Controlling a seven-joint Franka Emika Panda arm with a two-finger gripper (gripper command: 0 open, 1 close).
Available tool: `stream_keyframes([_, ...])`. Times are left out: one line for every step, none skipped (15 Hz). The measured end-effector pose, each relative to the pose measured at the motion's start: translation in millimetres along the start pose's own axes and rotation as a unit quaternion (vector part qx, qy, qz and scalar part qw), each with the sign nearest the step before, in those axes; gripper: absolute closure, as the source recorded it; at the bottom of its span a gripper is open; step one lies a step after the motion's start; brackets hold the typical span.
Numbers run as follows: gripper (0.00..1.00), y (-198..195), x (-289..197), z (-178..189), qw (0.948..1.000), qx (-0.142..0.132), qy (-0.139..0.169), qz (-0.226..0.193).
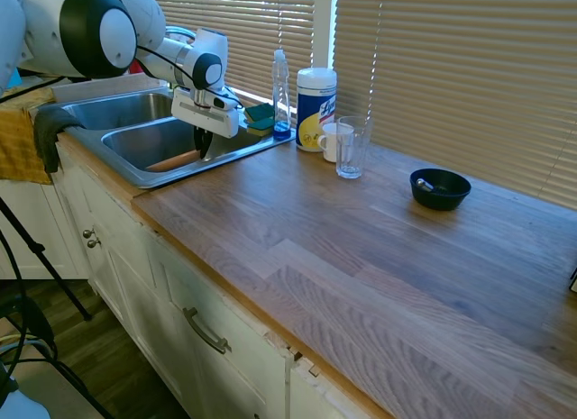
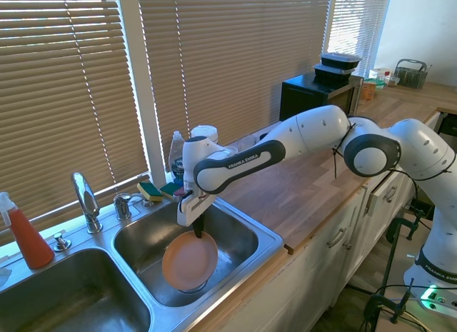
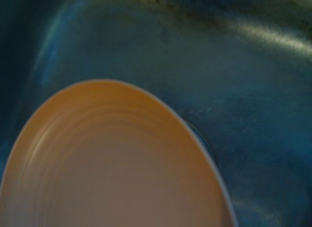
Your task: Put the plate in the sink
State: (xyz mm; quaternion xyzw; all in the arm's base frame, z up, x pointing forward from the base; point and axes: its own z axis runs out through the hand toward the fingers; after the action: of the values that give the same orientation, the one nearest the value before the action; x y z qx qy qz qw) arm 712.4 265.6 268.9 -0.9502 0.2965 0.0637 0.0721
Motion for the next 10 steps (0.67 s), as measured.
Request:
stream_keyframes([0.0,-3.3,1.3,5.1,1.0,-0.005,-0.005,-0.001])
stream_keyframes([0.0,-6.6,2.4,6.3,1.0,-0.005,-0.007,-0.003])
stream_keyframes([0.0,-9.2,3.1,4.3,1.0,-0.005,-0.007,-0.004])
stream_keyframes([0.0,-10.7,3.3,1.9,0.9999,-0.007,-0.009,-0.005])
stream_keyframes([0.0,-11.6,2.8,1.2,0.9999,-0.01,-0.012,-0.006])
stream_keyframes([0.0,-13.0,1.8,0.9,0.9998,-0.012,-0.014,-0.007])
stream_keyframes([0.0,-14.7,1.1,1.2,0.9998,-0.013,-0.015,-0.008])
stream_keyframes([0.0,-15.8,0.9,1.0,0.9997,-0.014,-0.016,-0.009])
stream_keyframes([0.0,-16.7,1.5,0.2,0.9997,-0.014,-0.016,-0.01])
stream_keyframes([0.0,-17.7,2.4,-1.7,0.9998,-0.012,-0.015,-0.01])
